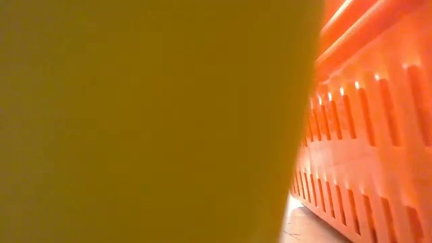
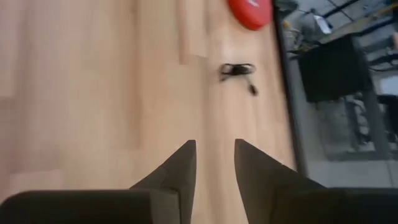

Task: Pick & Place USB Port
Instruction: Put the black USB cable into the orange bin

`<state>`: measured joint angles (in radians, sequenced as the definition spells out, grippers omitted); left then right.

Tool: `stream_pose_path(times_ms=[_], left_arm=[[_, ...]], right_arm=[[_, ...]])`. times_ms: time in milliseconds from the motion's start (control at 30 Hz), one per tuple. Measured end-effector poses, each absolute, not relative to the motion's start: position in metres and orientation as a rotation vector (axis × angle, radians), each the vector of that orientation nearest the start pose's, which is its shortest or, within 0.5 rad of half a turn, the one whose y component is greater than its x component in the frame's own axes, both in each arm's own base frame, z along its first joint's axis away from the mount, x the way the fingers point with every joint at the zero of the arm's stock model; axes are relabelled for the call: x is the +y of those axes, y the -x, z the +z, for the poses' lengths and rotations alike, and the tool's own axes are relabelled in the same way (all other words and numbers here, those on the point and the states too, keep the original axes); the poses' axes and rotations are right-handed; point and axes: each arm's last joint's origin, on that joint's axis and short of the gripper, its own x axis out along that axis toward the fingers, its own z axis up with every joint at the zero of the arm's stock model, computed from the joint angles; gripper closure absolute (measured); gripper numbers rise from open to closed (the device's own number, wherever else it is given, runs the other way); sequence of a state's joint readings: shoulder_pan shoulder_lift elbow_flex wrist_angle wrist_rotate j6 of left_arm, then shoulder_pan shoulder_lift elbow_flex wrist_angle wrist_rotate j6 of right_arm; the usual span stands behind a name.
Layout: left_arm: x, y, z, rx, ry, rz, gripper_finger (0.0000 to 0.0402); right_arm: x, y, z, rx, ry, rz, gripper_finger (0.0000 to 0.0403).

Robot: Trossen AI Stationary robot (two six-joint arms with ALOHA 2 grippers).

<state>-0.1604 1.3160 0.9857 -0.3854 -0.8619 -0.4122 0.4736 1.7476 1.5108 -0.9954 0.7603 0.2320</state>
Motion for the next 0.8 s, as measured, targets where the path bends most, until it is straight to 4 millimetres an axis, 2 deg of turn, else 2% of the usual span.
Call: stream_pose_path(times_ms=[200, 267, 367, 567, 700, 800], left_arm=[[0.027, -0.265, 0.247, 0.549, 0.147, 0.874, 0.0298], [0.043, -0.262, 0.232, 0.566, 0.232, 0.844, 0.0298], [0.063, -0.259, 0.216, 0.502, 0.365, 0.774, 0.0298], [0.085, -0.247, 0.197, 0.402, 0.465, 0.781, 0.0298], [0.095, -0.243, 0.182, 0.457, 0.501, 0.829, 0.0298], [0.1, -0.246, 0.173, 0.479, 0.533, 0.824, 0.0298]], right_arm=[[0.111, -0.326, 0.29, 0.968, 0.5, -0.419, 0.0291], [0.105, -0.328, 0.29, 0.977, 0.505, -0.428, 0.0291], [0.096, -0.33, 0.29, 0.989, 0.533, -0.452, 0.0291], [0.063, -0.336, 0.293, 1.01, 0.64, -0.602, 0.0291], [0.031, -0.342, 0.3, 1.028, 0.606, -0.603, 0.0291], [0.003, -0.347, 0.309, 0.99, 0.552, -0.585, 0.0291]])
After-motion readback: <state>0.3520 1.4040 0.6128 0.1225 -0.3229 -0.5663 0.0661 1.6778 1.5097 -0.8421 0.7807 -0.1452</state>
